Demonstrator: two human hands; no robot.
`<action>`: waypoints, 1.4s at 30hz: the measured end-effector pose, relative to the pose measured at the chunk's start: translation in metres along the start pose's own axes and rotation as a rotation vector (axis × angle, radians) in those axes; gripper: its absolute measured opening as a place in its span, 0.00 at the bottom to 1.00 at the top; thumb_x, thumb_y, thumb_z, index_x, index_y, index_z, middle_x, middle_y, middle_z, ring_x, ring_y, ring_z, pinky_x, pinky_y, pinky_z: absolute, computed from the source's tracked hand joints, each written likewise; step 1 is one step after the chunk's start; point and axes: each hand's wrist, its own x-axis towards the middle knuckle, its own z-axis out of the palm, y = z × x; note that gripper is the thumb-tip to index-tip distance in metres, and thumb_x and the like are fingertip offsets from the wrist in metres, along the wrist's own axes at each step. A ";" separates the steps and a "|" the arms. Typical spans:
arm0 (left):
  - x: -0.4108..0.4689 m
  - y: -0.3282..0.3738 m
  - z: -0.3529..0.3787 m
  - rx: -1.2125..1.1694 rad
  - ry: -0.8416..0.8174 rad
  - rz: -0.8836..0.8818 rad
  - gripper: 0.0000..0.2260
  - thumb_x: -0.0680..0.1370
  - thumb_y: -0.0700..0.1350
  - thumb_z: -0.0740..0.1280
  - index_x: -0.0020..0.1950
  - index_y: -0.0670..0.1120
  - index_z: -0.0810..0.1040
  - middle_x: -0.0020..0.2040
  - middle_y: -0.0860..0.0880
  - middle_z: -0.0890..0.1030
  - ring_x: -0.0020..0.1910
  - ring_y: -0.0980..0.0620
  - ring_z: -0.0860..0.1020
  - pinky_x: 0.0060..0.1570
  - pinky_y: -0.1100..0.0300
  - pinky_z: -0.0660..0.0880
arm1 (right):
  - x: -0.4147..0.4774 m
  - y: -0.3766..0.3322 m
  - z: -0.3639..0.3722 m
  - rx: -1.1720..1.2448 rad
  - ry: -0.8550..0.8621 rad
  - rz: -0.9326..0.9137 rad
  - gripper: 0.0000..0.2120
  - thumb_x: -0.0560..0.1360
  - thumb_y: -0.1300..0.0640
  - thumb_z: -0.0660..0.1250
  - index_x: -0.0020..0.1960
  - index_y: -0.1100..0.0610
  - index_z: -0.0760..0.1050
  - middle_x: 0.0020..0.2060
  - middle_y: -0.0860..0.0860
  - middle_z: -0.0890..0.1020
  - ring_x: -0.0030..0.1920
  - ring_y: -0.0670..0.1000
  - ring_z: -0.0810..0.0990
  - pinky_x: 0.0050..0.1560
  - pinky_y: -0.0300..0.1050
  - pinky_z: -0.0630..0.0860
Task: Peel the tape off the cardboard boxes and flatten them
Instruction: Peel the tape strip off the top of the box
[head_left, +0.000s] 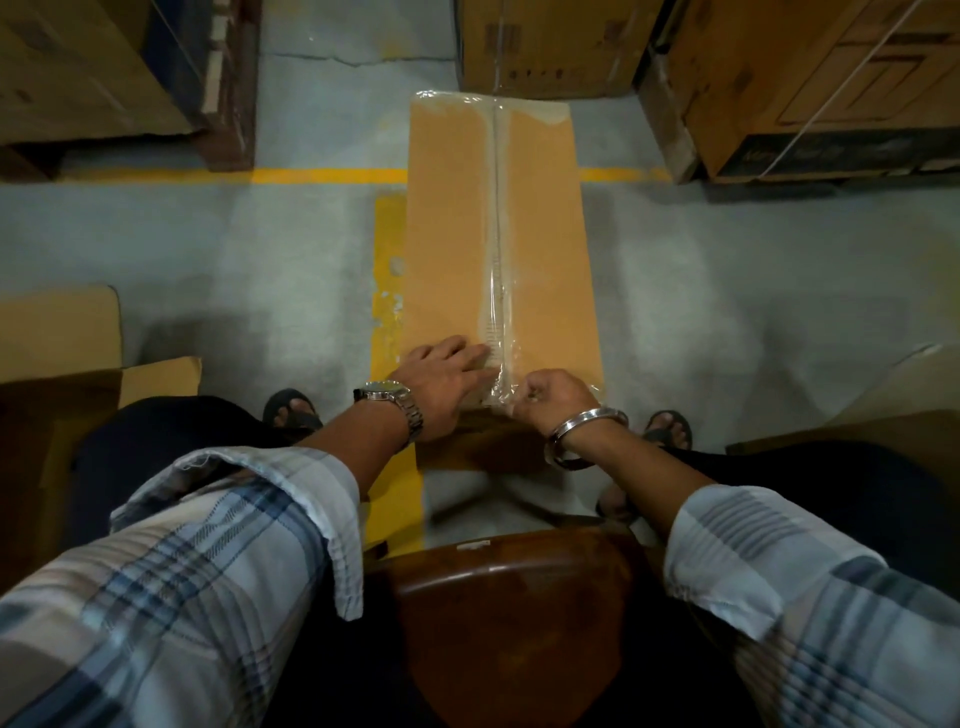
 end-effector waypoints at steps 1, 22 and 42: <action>0.000 -0.001 0.000 0.003 -0.006 0.004 0.34 0.77 0.45 0.64 0.81 0.58 0.55 0.82 0.54 0.50 0.81 0.46 0.50 0.75 0.46 0.57 | 0.001 -0.002 -0.003 0.029 -0.041 0.019 0.12 0.71 0.56 0.76 0.33 0.51 0.76 0.33 0.47 0.80 0.36 0.49 0.77 0.34 0.40 0.71; -0.003 -0.012 -0.004 0.030 -0.160 -0.091 0.31 0.80 0.54 0.65 0.81 0.57 0.57 0.83 0.52 0.50 0.81 0.45 0.49 0.74 0.42 0.61 | -0.011 0.018 -0.082 0.970 -0.025 0.249 0.10 0.69 0.67 0.61 0.31 0.59 0.73 0.40 0.60 0.86 0.42 0.57 0.86 0.47 0.50 0.82; 0.028 0.050 -0.013 -0.218 0.020 0.015 0.24 0.77 0.48 0.68 0.73 0.54 0.71 0.73 0.52 0.70 0.71 0.46 0.68 0.68 0.49 0.70 | -0.010 0.023 -0.108 0.545 -0.036 0.202 0.20 0.76 0.43 0.71 0.52 0.61 0.82 0.42 0.55 0.87 0.41 0.57 0.87 0.45 0.53 0.82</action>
